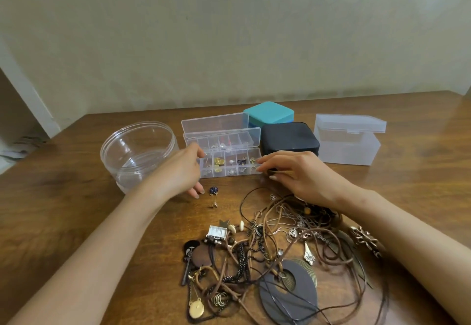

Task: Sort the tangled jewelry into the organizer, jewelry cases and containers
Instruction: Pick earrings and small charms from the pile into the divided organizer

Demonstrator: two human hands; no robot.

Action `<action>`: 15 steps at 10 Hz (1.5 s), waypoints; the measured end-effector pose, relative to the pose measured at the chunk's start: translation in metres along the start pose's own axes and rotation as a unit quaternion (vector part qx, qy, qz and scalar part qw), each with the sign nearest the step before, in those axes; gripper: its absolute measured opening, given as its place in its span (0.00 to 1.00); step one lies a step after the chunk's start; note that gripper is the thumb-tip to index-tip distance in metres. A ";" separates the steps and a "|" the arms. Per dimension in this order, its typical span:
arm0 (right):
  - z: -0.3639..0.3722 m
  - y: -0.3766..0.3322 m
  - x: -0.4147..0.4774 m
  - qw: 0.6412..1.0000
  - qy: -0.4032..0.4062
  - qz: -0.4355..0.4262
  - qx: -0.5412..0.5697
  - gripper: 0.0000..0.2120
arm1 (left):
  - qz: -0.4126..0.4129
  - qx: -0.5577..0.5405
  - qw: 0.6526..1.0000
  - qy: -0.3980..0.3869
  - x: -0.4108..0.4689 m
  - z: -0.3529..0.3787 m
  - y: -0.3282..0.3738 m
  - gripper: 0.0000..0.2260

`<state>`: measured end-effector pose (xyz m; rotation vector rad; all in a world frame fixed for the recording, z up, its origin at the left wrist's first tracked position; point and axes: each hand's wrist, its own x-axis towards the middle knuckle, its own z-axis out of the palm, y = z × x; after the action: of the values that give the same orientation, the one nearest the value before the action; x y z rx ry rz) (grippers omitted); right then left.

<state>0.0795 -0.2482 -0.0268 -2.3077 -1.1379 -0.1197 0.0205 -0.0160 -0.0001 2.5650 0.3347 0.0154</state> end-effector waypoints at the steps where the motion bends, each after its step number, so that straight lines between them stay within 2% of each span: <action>1: 0.000 0.001 0.001 1.000 0.002 0.001 0.001 0.15 | 0.015 0.036 0.999 0.005 0.005 0.007 -0.004 0.23; 4: 0.001 0.000 -0.001 1.000 0.002 -0.001 0.007 0.15 | 0.065 0.169 0.983 0.042 0.004 0.008 -0.005 0.30; 6: 0.001 -0.002 -0.002 1.000 0.000 -0.003 0.010 0.14 | 0.052 0.154 0.987 -0.019 0.004 -0.005 -0.008 0.25; 8: 0.001 -0.001 -0.001 1.000 -0.001 0.000 0.015 0.14 | 0.064 0.155 0.985 -0.046 0.004 -0.009 -0.009 0.20; 9: 0.001 -0.002 -0.001 1.000 -0.003 0.001 0.016 0.13 | 0.050 0.114 0.991 -0.042 0.005 -0.012 -0.013 0.17; 11: 0.000 -0.003 -0.002 1.000 -0.004 0.003 0.011 0.13 | 0.065 0.170 0.982 -0.040 0.002 -0.004 -0.007 0.25; 13: -0.001 -0.003 -0.002 1.000 -0.006 0.003 0.013 0.13 | 0.042 0.049 0.996 -0.063 -0.003 -0.019 -0.005 0.16; 14: -0.001 -0.004 -0.002 1.000 -0.007 0.001 0.015 0.13 | 0.044 0.010 0.998 -0.048 -0.006 -0.018 0.000 0.11; 15: -0.002 -0.004 -0.002 1.000 -0.004 -0.007 0.006 0.13 | 0.041 -0.002 0.999 0.004 -0.005 -0.018 0.000 0.11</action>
<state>0.0752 -0.2483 -0.0242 -2.2931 -1.1562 -0.1085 0.0147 -0.0074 0.0157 2.5740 0.2314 0.0580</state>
